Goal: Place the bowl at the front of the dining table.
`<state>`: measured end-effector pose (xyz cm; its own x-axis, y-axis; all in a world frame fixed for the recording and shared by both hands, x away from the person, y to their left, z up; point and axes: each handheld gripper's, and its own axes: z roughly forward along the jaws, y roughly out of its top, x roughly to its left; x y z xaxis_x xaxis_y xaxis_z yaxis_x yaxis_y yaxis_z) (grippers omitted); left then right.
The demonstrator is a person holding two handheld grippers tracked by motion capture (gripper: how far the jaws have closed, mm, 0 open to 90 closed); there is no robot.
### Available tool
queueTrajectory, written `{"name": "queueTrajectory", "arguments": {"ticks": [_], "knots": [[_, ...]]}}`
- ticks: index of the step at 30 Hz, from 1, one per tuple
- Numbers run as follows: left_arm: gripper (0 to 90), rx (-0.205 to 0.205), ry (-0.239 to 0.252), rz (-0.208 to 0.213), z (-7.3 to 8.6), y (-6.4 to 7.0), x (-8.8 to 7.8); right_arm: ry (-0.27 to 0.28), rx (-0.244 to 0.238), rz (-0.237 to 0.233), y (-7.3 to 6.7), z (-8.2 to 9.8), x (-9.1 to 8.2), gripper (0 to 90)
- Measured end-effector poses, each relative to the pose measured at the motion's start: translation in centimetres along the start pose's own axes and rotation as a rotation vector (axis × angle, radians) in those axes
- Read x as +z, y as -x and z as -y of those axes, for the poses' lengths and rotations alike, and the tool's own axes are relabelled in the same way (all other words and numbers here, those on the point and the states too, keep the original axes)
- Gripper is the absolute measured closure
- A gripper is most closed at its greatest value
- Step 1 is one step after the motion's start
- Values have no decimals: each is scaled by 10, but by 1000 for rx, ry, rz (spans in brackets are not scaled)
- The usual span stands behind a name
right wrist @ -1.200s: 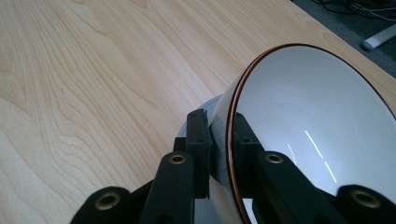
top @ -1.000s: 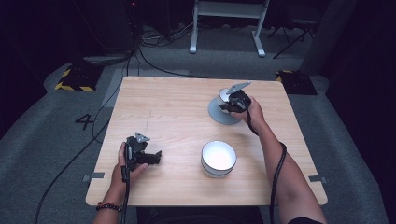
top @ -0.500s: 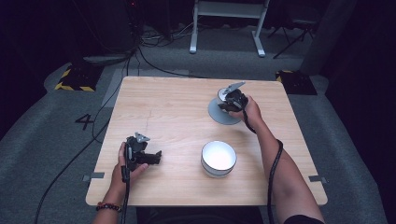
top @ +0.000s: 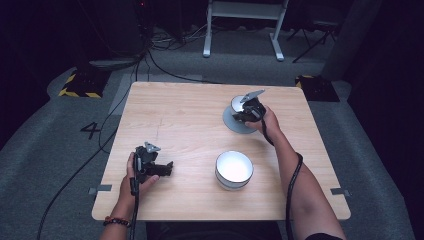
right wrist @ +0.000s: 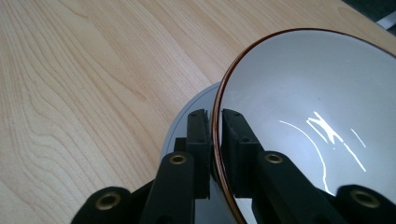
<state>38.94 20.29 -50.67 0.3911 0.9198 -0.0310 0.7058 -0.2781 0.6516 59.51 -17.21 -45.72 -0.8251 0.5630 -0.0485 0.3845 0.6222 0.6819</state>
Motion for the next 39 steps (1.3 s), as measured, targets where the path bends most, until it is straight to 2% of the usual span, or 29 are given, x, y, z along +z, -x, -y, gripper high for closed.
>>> {"name": "queueTrajectory", "arguments": {"ticks": [5, 24, 39], "knots": [[1, 0, 1, 0, 0, 0, 0, -5, -4, 4, -3, 3, 4, 787], [1, -3, 1, 1, 0, 0, 0, 9, 22, 3, -3, 5, 5, 742], [0, 1, 0, -1, 0, 0, 0, -19, 6, 22, -1, 6, 2, 693]]}}
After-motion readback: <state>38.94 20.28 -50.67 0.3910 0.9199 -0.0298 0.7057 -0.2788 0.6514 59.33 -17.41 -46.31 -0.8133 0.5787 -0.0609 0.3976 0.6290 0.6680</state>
